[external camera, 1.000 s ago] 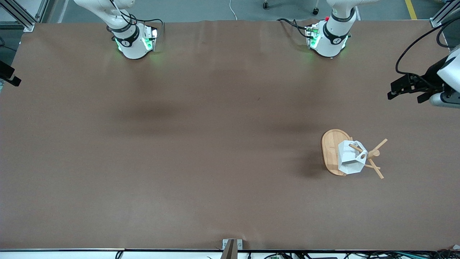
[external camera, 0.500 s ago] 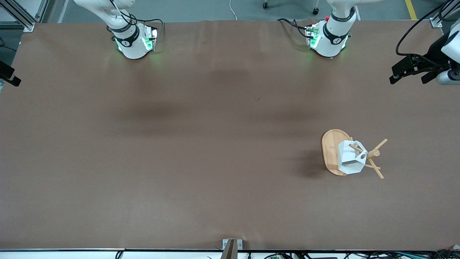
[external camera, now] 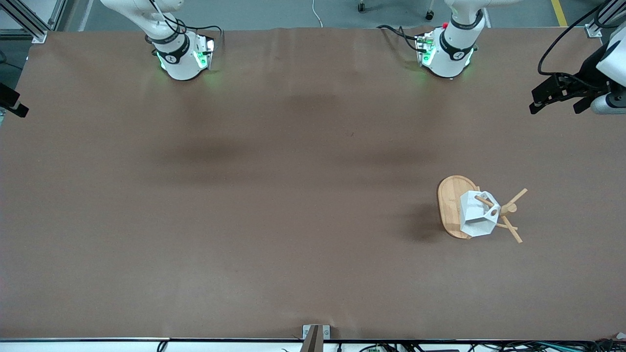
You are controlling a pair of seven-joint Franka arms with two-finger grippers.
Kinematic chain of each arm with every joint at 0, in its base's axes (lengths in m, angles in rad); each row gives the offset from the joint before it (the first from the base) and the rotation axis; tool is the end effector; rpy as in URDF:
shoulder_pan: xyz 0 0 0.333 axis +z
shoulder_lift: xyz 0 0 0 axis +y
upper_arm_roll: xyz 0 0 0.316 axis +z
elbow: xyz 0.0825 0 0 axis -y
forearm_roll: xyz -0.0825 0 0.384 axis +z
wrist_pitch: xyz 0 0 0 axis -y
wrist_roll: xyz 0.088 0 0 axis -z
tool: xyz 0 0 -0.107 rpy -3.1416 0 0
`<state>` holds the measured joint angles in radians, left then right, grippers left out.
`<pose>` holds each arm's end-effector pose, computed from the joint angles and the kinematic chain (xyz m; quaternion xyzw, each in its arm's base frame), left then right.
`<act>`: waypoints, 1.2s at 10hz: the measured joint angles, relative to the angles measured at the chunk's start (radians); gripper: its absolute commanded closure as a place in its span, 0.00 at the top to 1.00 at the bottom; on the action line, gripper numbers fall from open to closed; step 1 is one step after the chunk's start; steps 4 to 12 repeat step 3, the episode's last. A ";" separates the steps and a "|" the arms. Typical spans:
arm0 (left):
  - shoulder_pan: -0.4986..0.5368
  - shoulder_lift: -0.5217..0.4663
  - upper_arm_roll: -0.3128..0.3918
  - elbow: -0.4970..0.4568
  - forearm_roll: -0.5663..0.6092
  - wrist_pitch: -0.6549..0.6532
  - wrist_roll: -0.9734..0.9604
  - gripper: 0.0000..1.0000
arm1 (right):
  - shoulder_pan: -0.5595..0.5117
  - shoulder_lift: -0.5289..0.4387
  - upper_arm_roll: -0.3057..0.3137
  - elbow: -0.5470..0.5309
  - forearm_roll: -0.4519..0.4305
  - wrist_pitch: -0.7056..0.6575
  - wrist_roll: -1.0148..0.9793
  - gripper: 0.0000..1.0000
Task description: Hang cup on rack
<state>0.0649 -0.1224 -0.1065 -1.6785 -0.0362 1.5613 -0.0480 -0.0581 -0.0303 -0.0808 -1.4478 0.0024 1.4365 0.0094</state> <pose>0.5141 -0.0289 0.6379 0.9999 0.0034 0.0017 0.0117 0.5247 -0.0739 0.6862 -0.9972 0.0739 -0.0096 0.0018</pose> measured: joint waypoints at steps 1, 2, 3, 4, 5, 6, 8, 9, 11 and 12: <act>0.023 0.004 -0.026 0.001 0.000 0.005 0.000 1.00 | 0.000 0.000 0.000 0.000 0.000 0.000 0.000 1.00; 0.034 0.007 -0.039 0.001 0.000 0.005 0.000 1.00 | 0.000 0.000 0.000 0.000 0.000 0.000 0.000 1.00; 0.038 0.007 -0.044 0.003 0.000 0.005 0.001 1.00 | 0.000 0.000 0.000 0.000 0.000 0.000 0.000 1.00; 0.038 0.007 -0.044 0.003 0.000 0.005 0.001 1.00 | 0.000 0.000 0.000 0.000 0.000 0.000 0.000 1.00; 0.038 0.007 -0.044 0.003 0.000 0.005 0.001 1.00 | 0.000 0.000 0.000 0.000 0.000 0.000 0.000 1.00; 0.038 0.007 -0.044 0.003 0.000 0.005 0.001 1.00 | 0.000 0.000 0.000 0.000 0.000 0.000 0.000 1.00; 0.038 0.007 -0.044 0.003 0.000 0.005 0.001 1.00 | 0.000 0.000 0.000 0.000 0.000 0.000 0.000 1.00; 0.038 0.007 -0.044 0.003 0.000 0.005 0.001 1.00 | 0.000 0.000 0.000 0.000 0.000 0.000 0.000 1.00; 0.038 0.007 -0.044 0.003 0.000 0.005 0.001 1.00 | 0.000 0.000 0.000 0.000 0.000 0.000 0.000 1.00; 0.038 0.007 -0.044 0.003 0.000 0.005 0.001 1.00 | 0.000 0.000 0.000 0.000 0.000 0.000 0.000 1.00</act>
